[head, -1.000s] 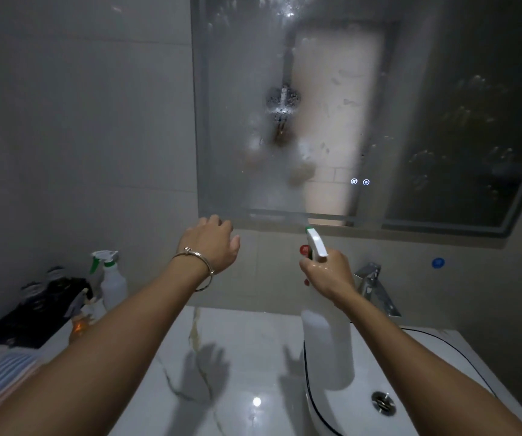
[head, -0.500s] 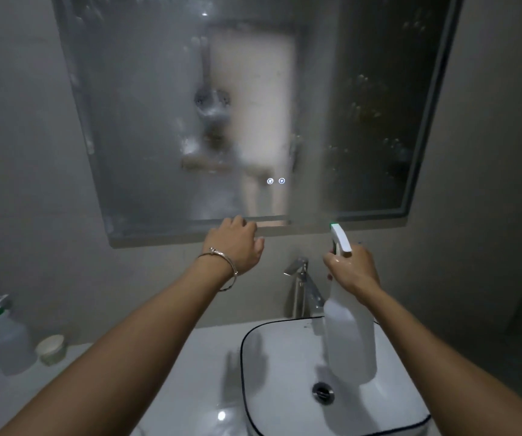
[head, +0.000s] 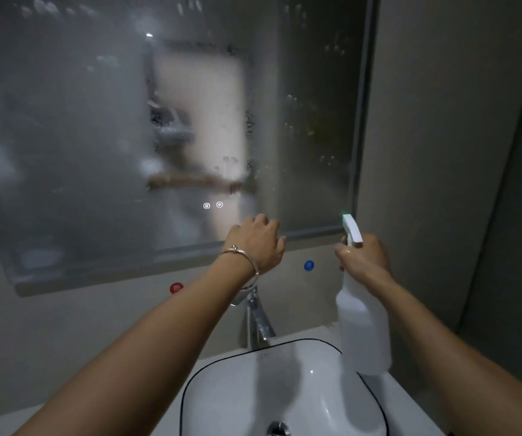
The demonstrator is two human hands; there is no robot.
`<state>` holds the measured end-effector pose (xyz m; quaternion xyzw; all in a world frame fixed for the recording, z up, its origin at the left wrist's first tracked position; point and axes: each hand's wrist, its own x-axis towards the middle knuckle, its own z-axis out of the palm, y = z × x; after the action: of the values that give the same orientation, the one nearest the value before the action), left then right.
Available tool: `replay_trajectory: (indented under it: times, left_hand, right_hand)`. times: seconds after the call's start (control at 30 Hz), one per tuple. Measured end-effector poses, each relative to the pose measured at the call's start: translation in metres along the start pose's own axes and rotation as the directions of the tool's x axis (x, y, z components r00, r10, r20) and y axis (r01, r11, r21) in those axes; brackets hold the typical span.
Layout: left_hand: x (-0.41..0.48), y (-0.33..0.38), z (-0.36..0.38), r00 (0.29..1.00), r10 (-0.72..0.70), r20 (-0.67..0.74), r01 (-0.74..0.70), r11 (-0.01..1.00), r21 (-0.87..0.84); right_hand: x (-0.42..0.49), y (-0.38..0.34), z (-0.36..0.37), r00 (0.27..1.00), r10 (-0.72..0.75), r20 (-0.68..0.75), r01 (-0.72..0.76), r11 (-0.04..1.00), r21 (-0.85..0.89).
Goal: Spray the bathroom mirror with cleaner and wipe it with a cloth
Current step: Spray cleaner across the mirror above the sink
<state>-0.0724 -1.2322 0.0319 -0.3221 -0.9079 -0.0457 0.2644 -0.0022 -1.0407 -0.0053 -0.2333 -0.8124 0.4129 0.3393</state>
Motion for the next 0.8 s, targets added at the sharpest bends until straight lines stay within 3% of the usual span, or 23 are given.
replay_trajectory:
  times: [0.17,0.3,0.57,0.8]
  left_hand:
    - [0.025,0.013,-0.003,0.997,-0.003,-0.076,0.007,0.998,0.057]
    - [0.028,0.001,-0.008,0.985,-0.078,-0.153,0.096,0.989,0.110]
    - [-0.028,-0.095,-0.024,0.905,-0.390,-0.169,0.422,0.874,0.241]
    - [-0.099,-0.161,-0.042,0.790,-0.584,-0.189,0.611,0.718,0.334]
  right_hand:
    - [0.018,-0.027,0.003,0.994,-0.105,0.015,0.101,0.982,0.159]
    - [0.020,-0.076,0.021,0.953,-0.285,0.106,0.248,0.930,0.270]
    - [-0.025,-0.149,0.089,0.769,-0.536,0.349,0.375,0.820,0.431]
    - [-0.073,-0.195,0.145,0.592,-0.632,0.500,0.257,0.736,0.626]
